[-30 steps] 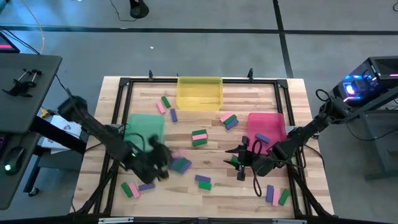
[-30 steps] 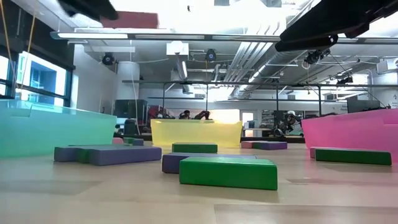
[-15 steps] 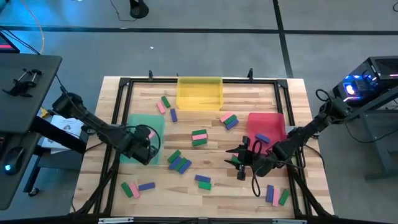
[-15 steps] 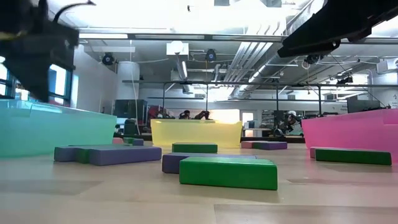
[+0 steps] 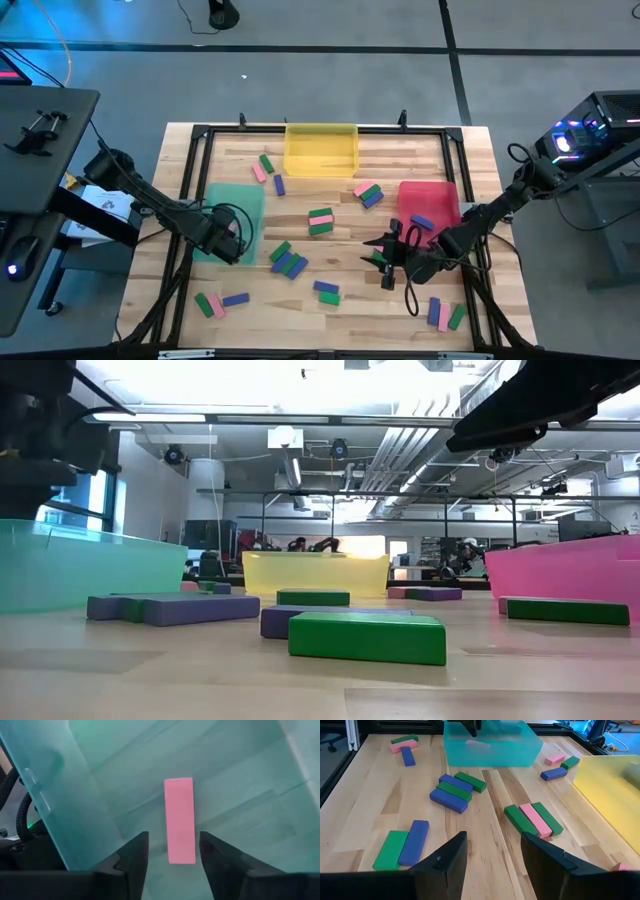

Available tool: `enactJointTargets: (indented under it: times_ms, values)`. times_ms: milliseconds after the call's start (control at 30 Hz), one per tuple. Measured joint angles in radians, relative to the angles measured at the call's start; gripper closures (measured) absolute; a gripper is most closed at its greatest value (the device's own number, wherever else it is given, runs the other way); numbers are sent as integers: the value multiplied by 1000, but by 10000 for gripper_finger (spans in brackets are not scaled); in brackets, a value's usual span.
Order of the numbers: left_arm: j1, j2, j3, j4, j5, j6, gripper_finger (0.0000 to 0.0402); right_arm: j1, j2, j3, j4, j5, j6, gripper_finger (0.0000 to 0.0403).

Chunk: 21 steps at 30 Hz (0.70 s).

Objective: Sort blocks
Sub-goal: Put the green block into the yellow bin

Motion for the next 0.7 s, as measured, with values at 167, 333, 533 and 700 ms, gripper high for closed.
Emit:
enactJointTargets:
  times_ms: [167, 333, 533, 700]
  values:
    - [0, -25, 6, -23, 3, 7, 203, 0, 0, 0, 0, 0, 0, 233]
    - [0, -67, 66, -43, -37, 8, 199, 0, 0, 0, 0, 0, 0, 233]
    - [-29, -75, 162, 98, -334, 165, 209, -12, 1, 0, 0, 23, -5, 233]
    - [-44, -60, 164, 536, -547, 584, 221, -59, 50, 1, -20, 2, -7, 233]
